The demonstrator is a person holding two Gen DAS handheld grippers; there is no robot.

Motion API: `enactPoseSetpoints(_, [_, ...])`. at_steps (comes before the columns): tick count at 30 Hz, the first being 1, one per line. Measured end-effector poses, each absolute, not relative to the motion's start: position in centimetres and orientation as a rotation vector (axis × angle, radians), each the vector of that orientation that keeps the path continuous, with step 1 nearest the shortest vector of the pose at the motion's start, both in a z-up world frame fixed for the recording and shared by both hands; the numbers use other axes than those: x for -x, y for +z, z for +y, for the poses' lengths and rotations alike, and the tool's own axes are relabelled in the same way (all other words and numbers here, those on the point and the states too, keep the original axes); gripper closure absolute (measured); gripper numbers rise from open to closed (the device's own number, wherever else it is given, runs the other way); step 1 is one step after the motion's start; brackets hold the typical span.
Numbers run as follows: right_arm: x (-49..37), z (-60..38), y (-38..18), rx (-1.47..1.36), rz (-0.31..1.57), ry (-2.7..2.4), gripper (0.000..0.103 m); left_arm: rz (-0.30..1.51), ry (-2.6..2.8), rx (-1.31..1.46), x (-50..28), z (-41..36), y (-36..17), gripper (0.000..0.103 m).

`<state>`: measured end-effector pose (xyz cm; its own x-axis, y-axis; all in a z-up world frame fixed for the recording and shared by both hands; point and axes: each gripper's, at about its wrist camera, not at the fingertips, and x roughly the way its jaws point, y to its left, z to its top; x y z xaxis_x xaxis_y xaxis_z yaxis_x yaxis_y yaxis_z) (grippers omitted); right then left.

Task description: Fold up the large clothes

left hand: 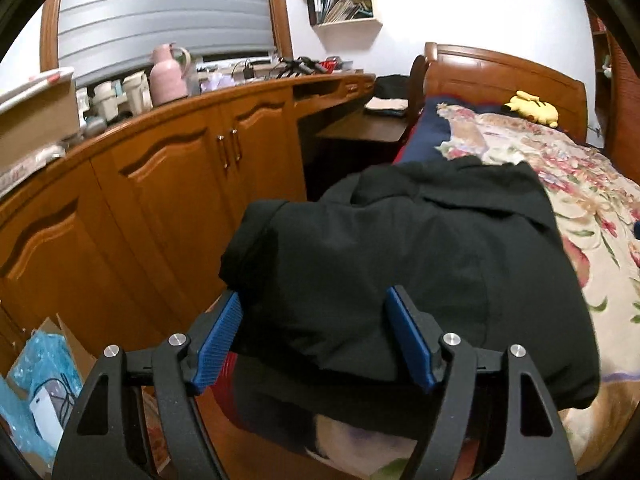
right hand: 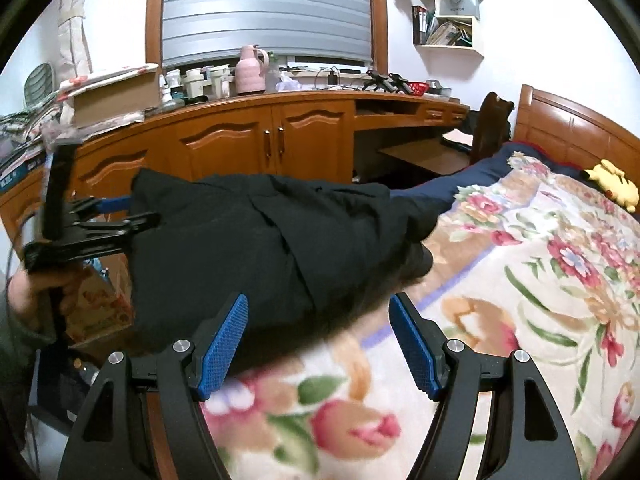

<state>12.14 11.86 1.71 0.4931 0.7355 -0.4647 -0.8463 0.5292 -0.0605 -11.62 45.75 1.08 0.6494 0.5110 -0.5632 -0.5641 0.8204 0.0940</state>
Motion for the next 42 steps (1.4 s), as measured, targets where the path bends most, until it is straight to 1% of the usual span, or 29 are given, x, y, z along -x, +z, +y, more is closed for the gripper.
enactPoseSetpoints(3, [-11.3,10.2,1.7,0.289,0.409,0.969,0.028,0.605,0.613,0.111,11.9,45.4,0.9,0.029])
enactPoseSetpoints(8, [-10.2,7.3,1.8,0.266,0.399,0.955,0.028,0.573,0.633,0.081,12.6,43.8,2.3,0.028])
enactPoseSetpoints(10, [-9.8,6.3,1.8,0.261,0.394,0.947,0.028,0.547,0.609,0.085,12.9,42.9,3.2,0.023])
enactPoseSetpoints(12, [-9.4,5.4,1.8,0.257,0.389,0.939,0.028,0.534,0.585,0.085,12.9,41.9,3.8,0.022])
enactPoseSetpoints(14, [-9.0,4.6,1.8,0.253,0.386,0.932,0.028,0.527,0.57,0.086,12.9,40.8,4.2,0.015])
enactPoseSetpoints(16, [-8.8,3.6,1.8,0.246,0.385,0.926,0.028,0.517,0.545,0.089,12.7,39.4,4.6,0.0])
enactPoseSetpoints(23, [-7.4,-0.1,1.8,0.224,0.379,0.892,0.028,0.487,0.458,0.056,11.4,33.5,5.6,0.0])
enactPoseSetpoints(30, [-5.9,-4.9,1.1,0.202,0.376,0.806,0.028,0.464,0.314,0.011,8.1,24.9,5.8,0.0])
enactPoseSetpoints(37, [-4.6,-10.9,-0.2,0.159,0.396,0.638,0.026,0.439,0.145,-0.001,5.1,15.9,4.8,0.0])
enactPoseSetpoints(42, [-2.5,-15.5,-1.1,0.115,0.369,0.486,0.025,0.438,0.051,-0.005,3.4,10.1,3.4,0.0])
